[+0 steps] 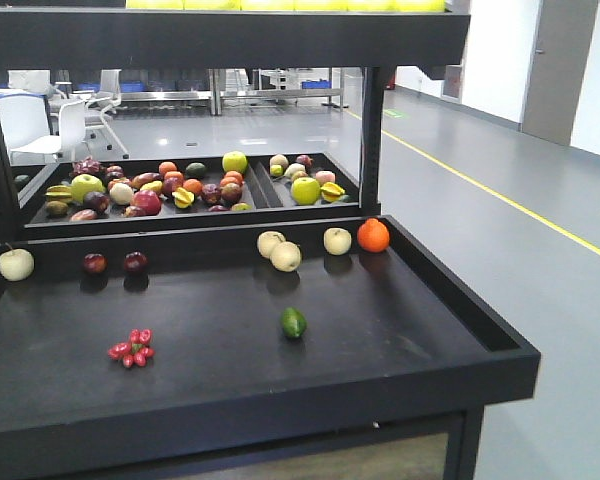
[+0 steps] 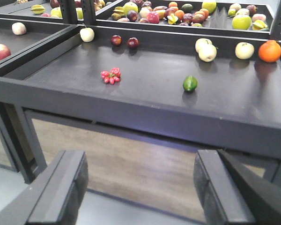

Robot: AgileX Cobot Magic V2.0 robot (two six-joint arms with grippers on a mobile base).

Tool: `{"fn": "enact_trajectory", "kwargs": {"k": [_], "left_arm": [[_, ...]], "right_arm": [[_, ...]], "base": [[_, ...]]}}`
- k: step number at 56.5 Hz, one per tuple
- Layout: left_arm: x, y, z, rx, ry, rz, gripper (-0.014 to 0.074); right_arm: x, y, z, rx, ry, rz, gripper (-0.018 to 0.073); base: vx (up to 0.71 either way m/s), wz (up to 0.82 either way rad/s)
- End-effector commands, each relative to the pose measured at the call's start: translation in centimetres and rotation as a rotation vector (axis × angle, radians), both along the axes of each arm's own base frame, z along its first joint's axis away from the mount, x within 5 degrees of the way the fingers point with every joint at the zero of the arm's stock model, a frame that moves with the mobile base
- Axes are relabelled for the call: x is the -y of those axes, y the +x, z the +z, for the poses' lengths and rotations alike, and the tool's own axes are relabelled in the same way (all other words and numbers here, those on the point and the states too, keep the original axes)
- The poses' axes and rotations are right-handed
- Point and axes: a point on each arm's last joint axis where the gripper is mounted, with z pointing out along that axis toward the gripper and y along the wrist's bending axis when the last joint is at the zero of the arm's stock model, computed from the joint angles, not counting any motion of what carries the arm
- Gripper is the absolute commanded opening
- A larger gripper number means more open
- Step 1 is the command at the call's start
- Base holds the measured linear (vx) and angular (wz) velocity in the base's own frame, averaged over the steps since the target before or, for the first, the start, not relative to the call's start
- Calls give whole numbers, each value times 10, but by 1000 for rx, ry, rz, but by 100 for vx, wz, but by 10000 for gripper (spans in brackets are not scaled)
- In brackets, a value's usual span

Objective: Pick snacks and fruit into basket
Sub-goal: 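Drive away from the basket toward the black fruit display table, then approach the near edge of the fruit table and stop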

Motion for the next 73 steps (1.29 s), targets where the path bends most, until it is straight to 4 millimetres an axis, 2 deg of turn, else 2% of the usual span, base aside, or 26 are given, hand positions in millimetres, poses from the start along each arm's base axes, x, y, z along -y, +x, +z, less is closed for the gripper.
{"fn": "enact_trajectory", "kwargs": {"k": [1,73], "left_arm": [[0,2,17,103,-21,8,412],[0,3,17,100,-21,7,412]], "right_arm": [[2,2,12,59,34,-36,531],[3,3,12,60,35,-41,531]], "base": [[38,11],[37,13]]}}
